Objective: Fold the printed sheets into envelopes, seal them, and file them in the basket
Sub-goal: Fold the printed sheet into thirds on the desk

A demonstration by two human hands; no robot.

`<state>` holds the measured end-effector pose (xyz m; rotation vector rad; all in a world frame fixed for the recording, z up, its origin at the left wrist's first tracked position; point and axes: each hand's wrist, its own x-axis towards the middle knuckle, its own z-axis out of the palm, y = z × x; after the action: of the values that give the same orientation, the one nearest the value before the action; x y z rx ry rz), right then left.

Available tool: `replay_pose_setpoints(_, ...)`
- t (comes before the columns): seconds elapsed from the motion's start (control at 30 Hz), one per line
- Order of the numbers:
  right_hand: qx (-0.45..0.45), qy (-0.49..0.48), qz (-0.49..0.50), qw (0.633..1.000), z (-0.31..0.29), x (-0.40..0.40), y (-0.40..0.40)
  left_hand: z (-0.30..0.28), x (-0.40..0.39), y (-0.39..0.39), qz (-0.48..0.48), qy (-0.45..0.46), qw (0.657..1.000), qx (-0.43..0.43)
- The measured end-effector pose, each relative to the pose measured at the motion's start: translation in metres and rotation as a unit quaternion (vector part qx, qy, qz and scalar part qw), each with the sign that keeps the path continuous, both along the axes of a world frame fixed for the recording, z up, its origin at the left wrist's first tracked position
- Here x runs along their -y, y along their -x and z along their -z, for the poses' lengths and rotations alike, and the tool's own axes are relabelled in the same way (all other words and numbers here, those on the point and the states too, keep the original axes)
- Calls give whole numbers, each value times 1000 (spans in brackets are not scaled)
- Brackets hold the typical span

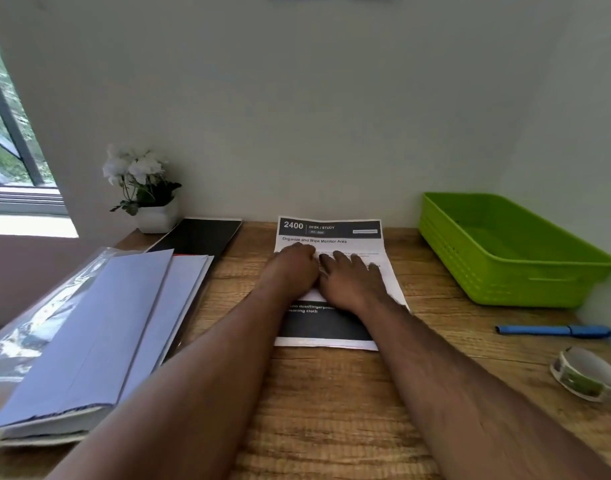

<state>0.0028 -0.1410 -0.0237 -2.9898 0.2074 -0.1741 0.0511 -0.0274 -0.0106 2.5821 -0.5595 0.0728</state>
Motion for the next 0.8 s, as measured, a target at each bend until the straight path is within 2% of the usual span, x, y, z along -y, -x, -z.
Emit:
replay_pose_setpoints(0.07,-26,-4,5,1000,-2,11,-4,4,-2,-6,2,-13,1000,2)
replay_pose_setpoints(0.13,-61,-30,55,996,-4,27,-7,6,-3,-10,2,-38,999,9)
replay_pose_setpoints(0.23,-61,-60,130,988,-8,50,-8,10,-5,-15,-31,-56,998,6)
replay_pose_setpoints(0.3,-61,-21,143,988,-6,50,-5,10,-7,-17,-59,-48,997,-13)
replay_pose_setpoints(0.5,-49,36,138,988,-5,38,0,8,-10,-24,-72,27,997,-27)
replay_pose_setpoints(0.8,-52,41,129,989,-5,39,0,7,-11,-26,-85,115,989,-32)
